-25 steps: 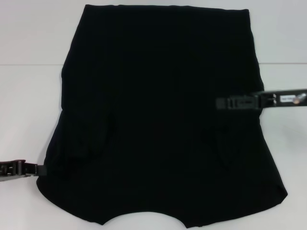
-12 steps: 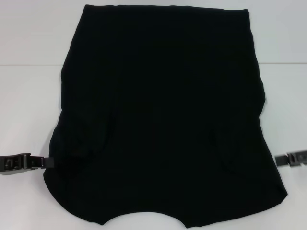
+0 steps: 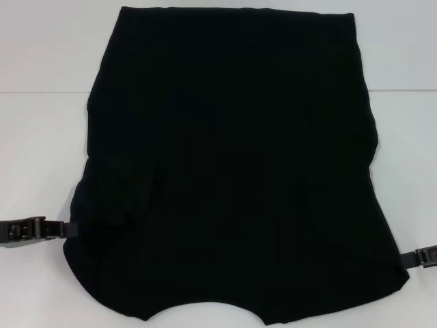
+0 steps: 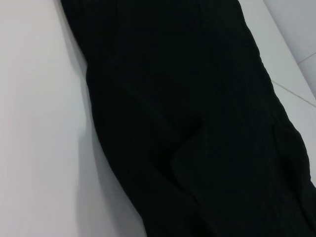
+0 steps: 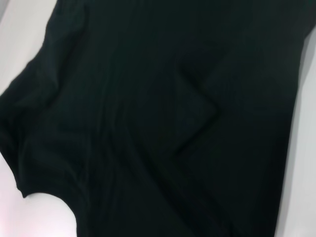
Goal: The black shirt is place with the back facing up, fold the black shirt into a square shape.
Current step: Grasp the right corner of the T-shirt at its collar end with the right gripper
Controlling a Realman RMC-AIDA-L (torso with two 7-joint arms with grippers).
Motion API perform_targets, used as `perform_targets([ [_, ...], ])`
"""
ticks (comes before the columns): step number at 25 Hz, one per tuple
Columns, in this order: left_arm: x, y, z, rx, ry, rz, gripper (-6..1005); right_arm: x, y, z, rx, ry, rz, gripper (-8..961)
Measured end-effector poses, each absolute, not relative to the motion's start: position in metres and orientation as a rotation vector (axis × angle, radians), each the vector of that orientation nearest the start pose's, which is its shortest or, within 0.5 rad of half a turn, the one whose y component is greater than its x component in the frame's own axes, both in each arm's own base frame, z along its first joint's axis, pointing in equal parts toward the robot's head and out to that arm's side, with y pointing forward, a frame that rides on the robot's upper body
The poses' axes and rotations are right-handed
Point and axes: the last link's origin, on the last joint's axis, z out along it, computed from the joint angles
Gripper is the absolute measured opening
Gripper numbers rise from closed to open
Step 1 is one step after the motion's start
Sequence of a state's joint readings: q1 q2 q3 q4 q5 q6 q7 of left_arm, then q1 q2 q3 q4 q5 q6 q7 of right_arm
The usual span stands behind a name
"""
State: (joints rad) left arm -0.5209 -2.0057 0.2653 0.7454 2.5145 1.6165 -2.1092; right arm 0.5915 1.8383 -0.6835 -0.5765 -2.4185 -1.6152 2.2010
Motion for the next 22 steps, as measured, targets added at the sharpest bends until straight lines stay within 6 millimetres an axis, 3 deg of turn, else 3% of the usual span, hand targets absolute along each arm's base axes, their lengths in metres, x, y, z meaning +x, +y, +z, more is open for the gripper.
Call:
perform_targets([
  [22,-0.346,0.310,0.064,-2.179,-1.725,-0.470,38,0.304,0.340,0.038,-2.510,1.734,-0.017,852],
])
